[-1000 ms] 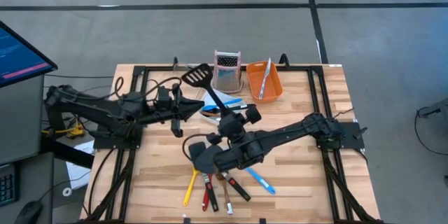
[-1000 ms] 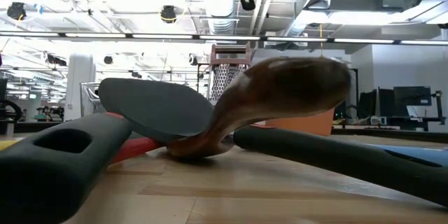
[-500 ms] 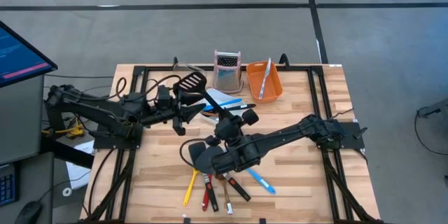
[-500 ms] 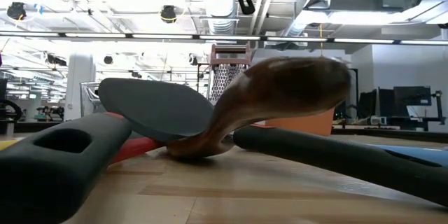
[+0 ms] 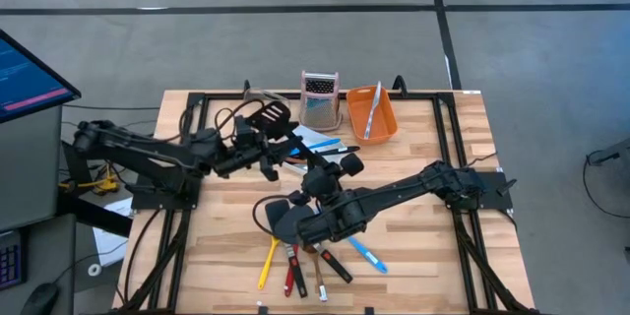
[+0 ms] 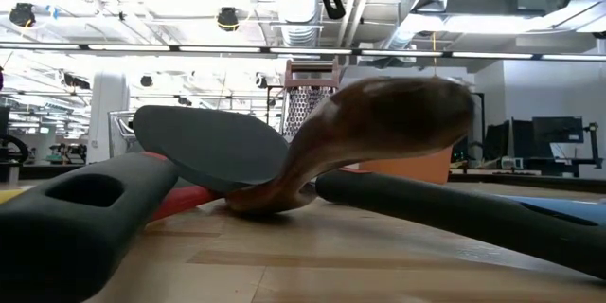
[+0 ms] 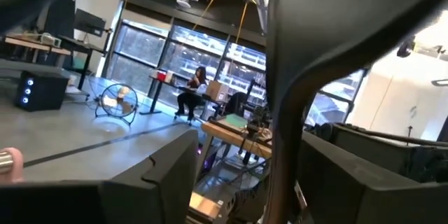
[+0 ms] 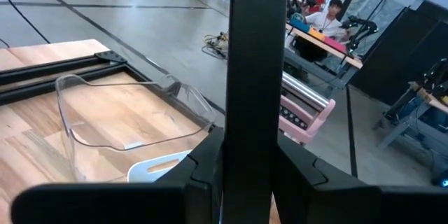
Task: Pick & Place Kitchen Items
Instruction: Put the black slotted spatula into the transparent bin
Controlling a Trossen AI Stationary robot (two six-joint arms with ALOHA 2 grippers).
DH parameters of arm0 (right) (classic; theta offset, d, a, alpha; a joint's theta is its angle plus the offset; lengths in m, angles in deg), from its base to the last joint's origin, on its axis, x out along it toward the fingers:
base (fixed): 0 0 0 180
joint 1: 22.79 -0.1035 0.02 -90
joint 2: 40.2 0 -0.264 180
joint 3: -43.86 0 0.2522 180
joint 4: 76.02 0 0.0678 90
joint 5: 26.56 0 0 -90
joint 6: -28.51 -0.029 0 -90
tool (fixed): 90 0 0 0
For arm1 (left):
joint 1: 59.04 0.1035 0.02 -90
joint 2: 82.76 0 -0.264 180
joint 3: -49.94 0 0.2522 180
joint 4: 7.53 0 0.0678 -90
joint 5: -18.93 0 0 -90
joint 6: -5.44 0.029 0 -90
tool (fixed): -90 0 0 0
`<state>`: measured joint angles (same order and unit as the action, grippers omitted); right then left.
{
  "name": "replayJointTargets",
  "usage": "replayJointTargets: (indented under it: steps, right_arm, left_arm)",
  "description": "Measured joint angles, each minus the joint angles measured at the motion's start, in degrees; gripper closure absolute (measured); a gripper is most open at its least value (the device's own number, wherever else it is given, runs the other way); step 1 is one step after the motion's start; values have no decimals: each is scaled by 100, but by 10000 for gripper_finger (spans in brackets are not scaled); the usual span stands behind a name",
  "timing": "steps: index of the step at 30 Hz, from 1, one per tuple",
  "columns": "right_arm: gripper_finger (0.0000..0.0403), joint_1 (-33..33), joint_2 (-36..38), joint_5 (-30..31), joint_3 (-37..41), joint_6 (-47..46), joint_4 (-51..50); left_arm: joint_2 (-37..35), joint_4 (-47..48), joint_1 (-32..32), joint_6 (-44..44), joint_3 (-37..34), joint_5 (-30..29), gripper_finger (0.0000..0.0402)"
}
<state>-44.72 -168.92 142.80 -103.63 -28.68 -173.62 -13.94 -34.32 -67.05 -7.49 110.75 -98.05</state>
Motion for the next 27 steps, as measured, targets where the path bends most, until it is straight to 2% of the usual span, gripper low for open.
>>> replayJointTargets:
  steps: [6, 17, 21, 27]
  right_arm:
    - [325, 2, 0, -90, -2, 79, 14]
    - [325, 37, 0, -164, 0, 78, 14]
    - [325, 31, 0, -158, 0, 76, 14]
    - [325, 33, 0, -162, 0, 74, 15]
  left_arm:
    - [69, -37, 0, 0, 0, 2, 228]
    - [69, -61, -6, 43, 0, 59, 389]
    - [67, -73, 0, 71, 0, 330, 396]
    - [67, -63, 0, 89, 0, 421, 400]
